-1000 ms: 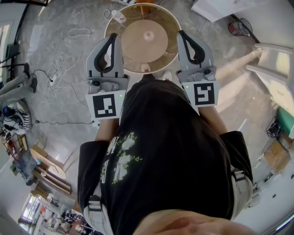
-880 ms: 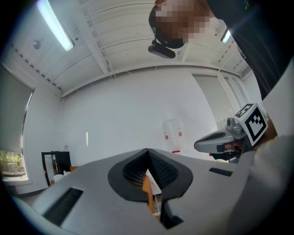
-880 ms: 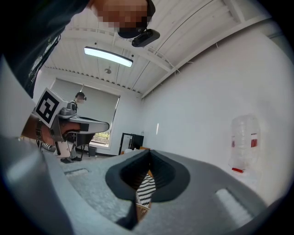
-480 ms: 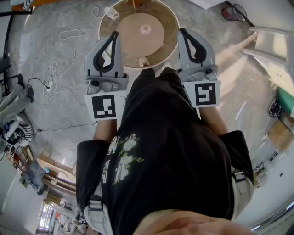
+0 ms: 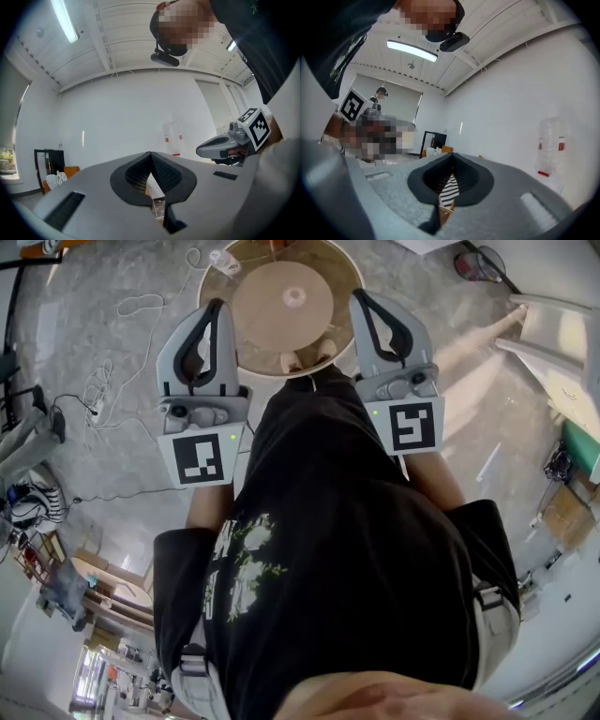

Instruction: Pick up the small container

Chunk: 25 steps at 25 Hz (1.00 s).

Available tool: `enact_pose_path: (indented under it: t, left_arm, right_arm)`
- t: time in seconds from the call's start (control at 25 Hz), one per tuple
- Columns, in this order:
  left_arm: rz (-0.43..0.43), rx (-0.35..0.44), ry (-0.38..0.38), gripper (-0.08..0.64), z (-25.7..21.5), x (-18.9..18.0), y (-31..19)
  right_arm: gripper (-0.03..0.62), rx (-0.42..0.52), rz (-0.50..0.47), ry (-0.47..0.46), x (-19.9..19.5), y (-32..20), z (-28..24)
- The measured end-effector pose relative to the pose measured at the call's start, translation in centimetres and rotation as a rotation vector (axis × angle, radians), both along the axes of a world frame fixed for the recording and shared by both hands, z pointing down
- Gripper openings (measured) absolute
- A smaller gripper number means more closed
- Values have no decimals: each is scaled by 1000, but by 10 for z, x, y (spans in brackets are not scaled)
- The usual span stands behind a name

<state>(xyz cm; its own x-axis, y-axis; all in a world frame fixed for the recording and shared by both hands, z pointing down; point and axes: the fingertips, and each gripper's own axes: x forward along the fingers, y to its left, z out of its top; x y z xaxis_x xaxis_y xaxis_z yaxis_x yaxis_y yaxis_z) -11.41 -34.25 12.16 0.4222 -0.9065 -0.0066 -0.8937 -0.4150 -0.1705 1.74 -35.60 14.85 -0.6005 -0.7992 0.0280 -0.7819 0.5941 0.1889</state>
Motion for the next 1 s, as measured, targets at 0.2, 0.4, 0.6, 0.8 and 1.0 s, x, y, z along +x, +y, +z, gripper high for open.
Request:
enact_pose_path:
  t: [0.2, 0.4, 0.6, 0.8, 1.0]
  left_arm:
    - [-25, 24, -34, 2, 4, -3, -9]
    - [-29, 16, -28, 2, 22, 1, -26]
    - [-4, -5, 14, 2, 45, 9, -32]
    - [11, -27, 3, 2, 67, 10, -45]
    - [27, -45, -12, 2, 98, 16, -55]
  right_arm:
    - [-2, 17, -81, 31, -12, -9, 7]
    - [-2, -22, -108, 55, -9, -27, 35]
    - [-2, -56, -115, 77, -11, -36, 62]
    - [-2, -82, -123, 86, -12, -48, 90]
    - [-2, -123, -142, 64, -15, -57, 125]
